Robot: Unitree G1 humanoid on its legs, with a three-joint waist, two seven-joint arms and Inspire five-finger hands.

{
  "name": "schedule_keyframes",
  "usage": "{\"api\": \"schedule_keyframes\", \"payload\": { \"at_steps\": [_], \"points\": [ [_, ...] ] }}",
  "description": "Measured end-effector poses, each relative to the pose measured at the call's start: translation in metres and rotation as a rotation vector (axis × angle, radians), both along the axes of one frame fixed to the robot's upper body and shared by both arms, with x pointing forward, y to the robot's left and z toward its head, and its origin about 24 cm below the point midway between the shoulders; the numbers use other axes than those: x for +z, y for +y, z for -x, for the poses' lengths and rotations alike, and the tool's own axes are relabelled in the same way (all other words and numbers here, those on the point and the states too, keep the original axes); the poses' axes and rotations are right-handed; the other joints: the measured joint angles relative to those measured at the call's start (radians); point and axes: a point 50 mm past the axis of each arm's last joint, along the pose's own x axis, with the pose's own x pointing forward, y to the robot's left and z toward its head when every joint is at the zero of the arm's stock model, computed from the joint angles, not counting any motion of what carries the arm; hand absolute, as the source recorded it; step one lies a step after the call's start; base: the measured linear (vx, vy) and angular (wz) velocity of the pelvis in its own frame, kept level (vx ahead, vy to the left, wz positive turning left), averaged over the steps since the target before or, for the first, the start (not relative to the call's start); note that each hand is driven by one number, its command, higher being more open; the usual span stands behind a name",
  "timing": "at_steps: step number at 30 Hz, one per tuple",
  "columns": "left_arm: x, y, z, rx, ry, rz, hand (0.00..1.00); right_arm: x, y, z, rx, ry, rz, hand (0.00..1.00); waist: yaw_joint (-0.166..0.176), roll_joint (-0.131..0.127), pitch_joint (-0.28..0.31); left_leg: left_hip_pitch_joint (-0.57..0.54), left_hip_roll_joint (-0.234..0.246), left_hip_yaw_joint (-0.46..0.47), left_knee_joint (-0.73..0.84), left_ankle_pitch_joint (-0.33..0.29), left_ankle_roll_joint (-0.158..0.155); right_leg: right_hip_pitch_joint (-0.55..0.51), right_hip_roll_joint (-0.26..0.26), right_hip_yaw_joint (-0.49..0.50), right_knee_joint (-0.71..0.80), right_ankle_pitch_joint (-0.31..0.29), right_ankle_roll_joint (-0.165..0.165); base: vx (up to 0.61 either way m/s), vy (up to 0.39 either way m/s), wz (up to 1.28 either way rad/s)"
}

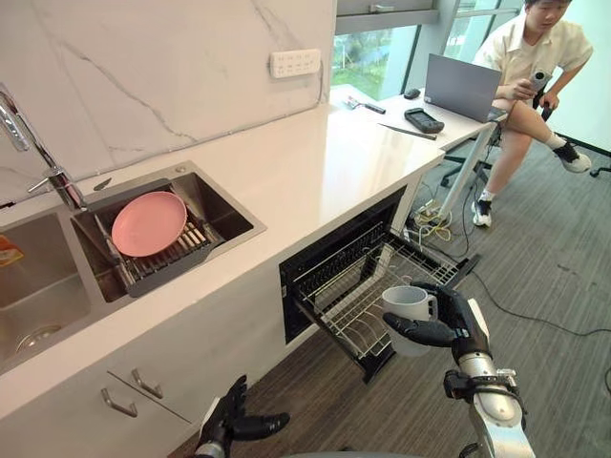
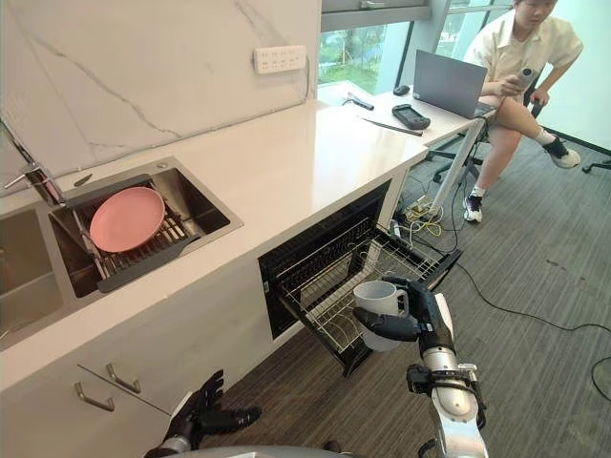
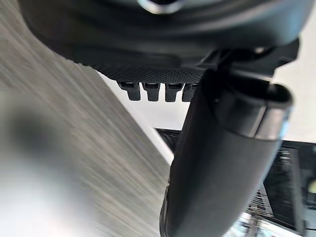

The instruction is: Walk over to the sink, pick up the cup, carry it to the dishwasher, place the cup inside the dishwasher, then close the dishwasher door

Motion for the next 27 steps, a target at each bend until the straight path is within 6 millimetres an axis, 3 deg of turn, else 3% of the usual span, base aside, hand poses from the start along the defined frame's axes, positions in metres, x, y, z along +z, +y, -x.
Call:
{"api": "schedule_keyframes", "payload": {
  "at_steps": [7,12,19,23,27],
  "points": [
    [0.000,0.008,-0.003,0.024,-0.022,-0.023,1.00,0.001,-0.016,-0.029,-0.018,0.058,0.102,0.00,0.031,-0.004,0.074,-0.054,0.000,-0.038,0.035,-0.002,-0.003,-0.018,-0.008,-0.035,0.000,0.008,0.008,0.00,0.016,0.15],
    [0.007,0.011,-0.028,0.030,-0.103,-0.031,1.00,0.038,-0.032,-0.079,-0.012,-0.012,0.225,0.00,0.053,-0.001,0.178,-0.154,-0.010,-0.043,0.075,0.003,0.006,-0.098,-0.019,-0.037,0.006,0.042,0.000,-0.03,0.032,0.02],
    [0.014,0.003,-0.055,0.053,-0.194,0.007,1.00,0.091,-0.065,-0.112,-0.046,-0.086,0.365,0.00,0.063,0.033,0.260,-0.258,-0.042,-0.077,0.106,0.014,0.024,-0.173,-0.050,-0.059,0.009,0.068,0.006,-0.02,0.088,0.13],
    [0.021,0.000,-0.073,0.042,-0.249,0.012,1.00,0.118,-0.066,-0.128,-0.014,-0.123,0.422,0.00,0.065,0.048,0.308,-0.299,-0.055,-0.106,0.139,0.013,0.030,-0.211,-0.068,-0.064,0.037,0.069,0.007,-0.05,0.102,0.06],
    [0.025,-0.006,-0.086,0.024,-0.285,0.033,1.00,0.127,-0.062,-0.138,0.027,-0.121,0.454,0.00,0.066,0.064,0.339,-0.329,-0.065,-0.131,0.158,0.014,0.042,-0.235,-0.081,-0.083,0.064,0.065,0.007,-0.07,0.089,0.16]
  ]
}}
